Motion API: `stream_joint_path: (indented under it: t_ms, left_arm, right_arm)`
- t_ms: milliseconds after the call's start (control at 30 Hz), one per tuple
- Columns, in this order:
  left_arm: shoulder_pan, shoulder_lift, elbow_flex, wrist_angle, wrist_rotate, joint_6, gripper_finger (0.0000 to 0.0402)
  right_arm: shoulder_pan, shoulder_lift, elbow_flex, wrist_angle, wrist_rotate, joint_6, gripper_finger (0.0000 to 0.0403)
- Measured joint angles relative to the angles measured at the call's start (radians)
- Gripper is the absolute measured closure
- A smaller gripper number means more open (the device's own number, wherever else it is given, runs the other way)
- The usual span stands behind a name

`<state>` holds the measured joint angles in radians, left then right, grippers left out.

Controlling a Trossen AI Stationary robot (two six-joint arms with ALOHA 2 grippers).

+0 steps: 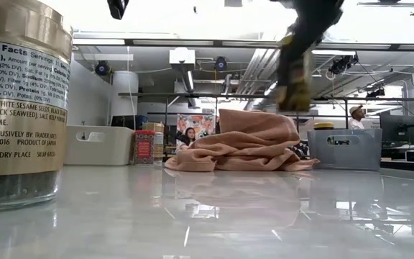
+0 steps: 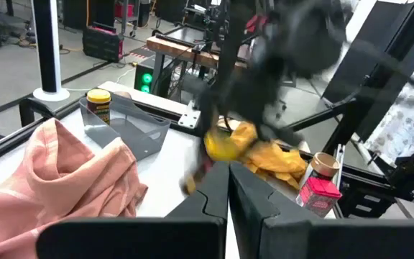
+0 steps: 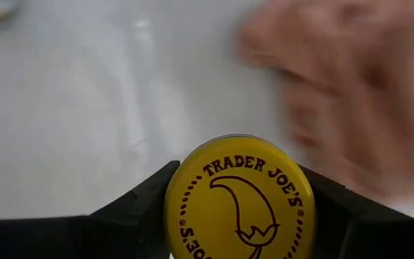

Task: Sort spices by type
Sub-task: Put the yellow seasoning bottle into the black bin

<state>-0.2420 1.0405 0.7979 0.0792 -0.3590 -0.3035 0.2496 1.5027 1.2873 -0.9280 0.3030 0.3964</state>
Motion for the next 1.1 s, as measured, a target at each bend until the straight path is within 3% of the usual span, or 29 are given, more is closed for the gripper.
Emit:
stream_joint_path:
  t_ms: [267, 433, 567, 767, 900, 1100]
  left_arm:
    - [0.000, 0.000, 0.000, -0.002, -0.014, 0.001, 0.0402]
    - [0.000, 0.000, 0.000, -0.001, -0.025, 0.000, 0.0401]
    - [0.000, 0.000, 0.000, 0.000, -0.026, -0.024, 0.0402]
    - [0.000, 0.000, 0.000, 0.000, -0.026, -0.052, 0.0401]
    - [0.000, 0.000, 0.000, 0.000, -0.026, -0.053, 0.0401]
    - [0.000, 0.000, 0.000, 0.000, -0.029, -0.053, 0.0401]
  right_arm:
    - [-0.092, -0.294, 0.000, -0.416, 0.297, 0.285, 0.0190]
    - [-0.267, -0.387, -0.079, -0.464, 0.372, 0.380, 0.0190]
    - [-0.460, -0.427, -0.223, -0.352, 0.333, 0.386, 0.0190]
    - [-0.715, -0.449, -0.438, 0.025, 0.128, 0.320, 0.0190]
    - [-0.797, -0.423, -0.502, 0.173, 0.059, 0.311, 0.0190]
    - [-0.844, -0.341, -0.521, 0.215, 0.048, 0.328, 0.0190]
